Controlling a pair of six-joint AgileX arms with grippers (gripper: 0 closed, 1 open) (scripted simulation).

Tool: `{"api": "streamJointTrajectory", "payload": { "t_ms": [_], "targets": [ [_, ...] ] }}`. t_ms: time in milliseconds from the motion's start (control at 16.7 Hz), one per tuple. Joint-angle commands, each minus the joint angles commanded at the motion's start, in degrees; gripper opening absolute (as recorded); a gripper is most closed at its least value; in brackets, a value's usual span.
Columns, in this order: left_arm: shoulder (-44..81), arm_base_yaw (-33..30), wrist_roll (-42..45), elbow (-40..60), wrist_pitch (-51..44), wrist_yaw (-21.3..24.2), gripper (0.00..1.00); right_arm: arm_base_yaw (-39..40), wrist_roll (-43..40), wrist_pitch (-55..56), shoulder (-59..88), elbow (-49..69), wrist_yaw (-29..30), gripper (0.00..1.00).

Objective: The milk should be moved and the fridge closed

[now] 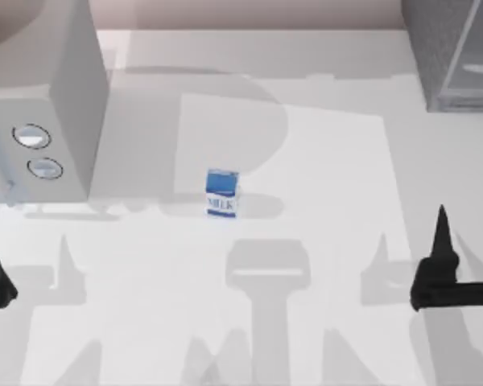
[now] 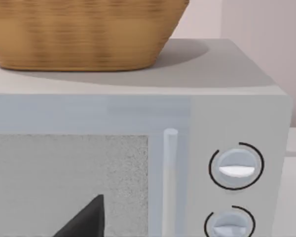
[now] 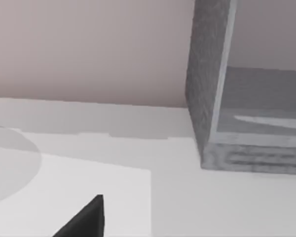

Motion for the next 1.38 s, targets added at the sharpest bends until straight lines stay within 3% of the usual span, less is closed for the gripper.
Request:
{"api": "streamJointTrajectory", "payload": {
  "t_ms": [360, 960, 1380],
  "targets": [
    [0.00, 0.00, 0.00, 0.00, 0.00, 0.00, 1.00, 2.95, 3.34, 5.21, 26.40, 14.89, 4.54, 1.00],
    [0.00, 0.00, 0.00, 0.00, 0.00, 0.00, 1.00, 6.92, 3.33, 20.22, 75.54, 50.72, 15.34, 1.00],
    [0.00, 0.00, 0.00, 0.00, 0.00, 0.00, 1.00, 8.13, 0.27, 28.09, 93.13, 68.52, 19.88, 1.00]
  ]
}}
